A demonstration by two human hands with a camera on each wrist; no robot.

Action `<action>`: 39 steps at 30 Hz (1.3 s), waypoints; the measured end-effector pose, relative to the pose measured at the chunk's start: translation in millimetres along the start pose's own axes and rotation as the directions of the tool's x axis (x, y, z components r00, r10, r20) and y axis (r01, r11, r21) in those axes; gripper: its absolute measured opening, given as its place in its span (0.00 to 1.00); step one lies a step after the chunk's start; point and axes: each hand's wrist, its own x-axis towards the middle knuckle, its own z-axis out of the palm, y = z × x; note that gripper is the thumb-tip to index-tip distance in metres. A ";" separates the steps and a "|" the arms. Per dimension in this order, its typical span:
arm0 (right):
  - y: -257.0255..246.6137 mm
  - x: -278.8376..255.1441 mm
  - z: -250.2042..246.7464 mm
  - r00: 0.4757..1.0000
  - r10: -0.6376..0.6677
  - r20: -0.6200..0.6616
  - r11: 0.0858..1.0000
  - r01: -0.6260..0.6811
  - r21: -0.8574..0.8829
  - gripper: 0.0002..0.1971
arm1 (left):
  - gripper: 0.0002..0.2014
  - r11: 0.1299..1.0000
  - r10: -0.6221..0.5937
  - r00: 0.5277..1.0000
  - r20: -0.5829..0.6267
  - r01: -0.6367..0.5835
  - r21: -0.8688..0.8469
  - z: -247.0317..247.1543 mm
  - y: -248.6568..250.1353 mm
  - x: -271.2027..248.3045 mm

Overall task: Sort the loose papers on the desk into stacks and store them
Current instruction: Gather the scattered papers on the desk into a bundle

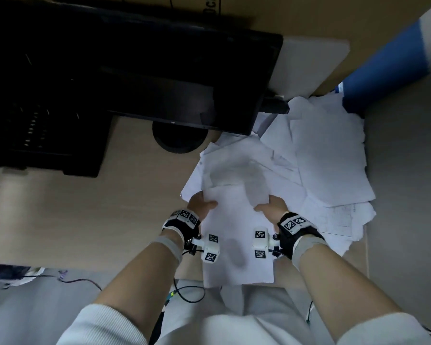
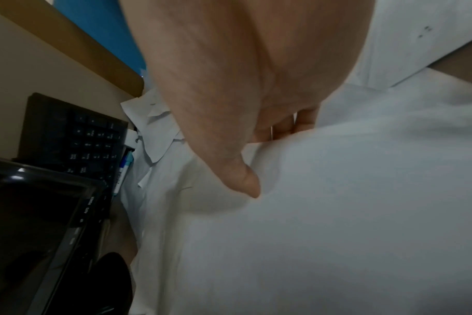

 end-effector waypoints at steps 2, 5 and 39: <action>10.4 0.7 -4.6 0.997 0.047 -0.063 0.999 -0.046 0.004 0.15 | 0.17 1.000 0.015 1.000 -0.005 -0.015 0.014 -0.9 9.4 0.9; 24.8 -0.7 -17.6 0.946 0.200 -0.253 0.974 -0.165 0.153 0.24 | 0.09 1.000 0.001 0.998 0.069 -0.002 0.022 4.1 23.3 2.7; -26.4 14.7 1.7 0.995 -0.089 0.035 0.988 0.092 -0.125 0.46 | 0.36 0.944 -0.216 0.926 -0.311 0.116 -0.310 -6.5 11.8 5.4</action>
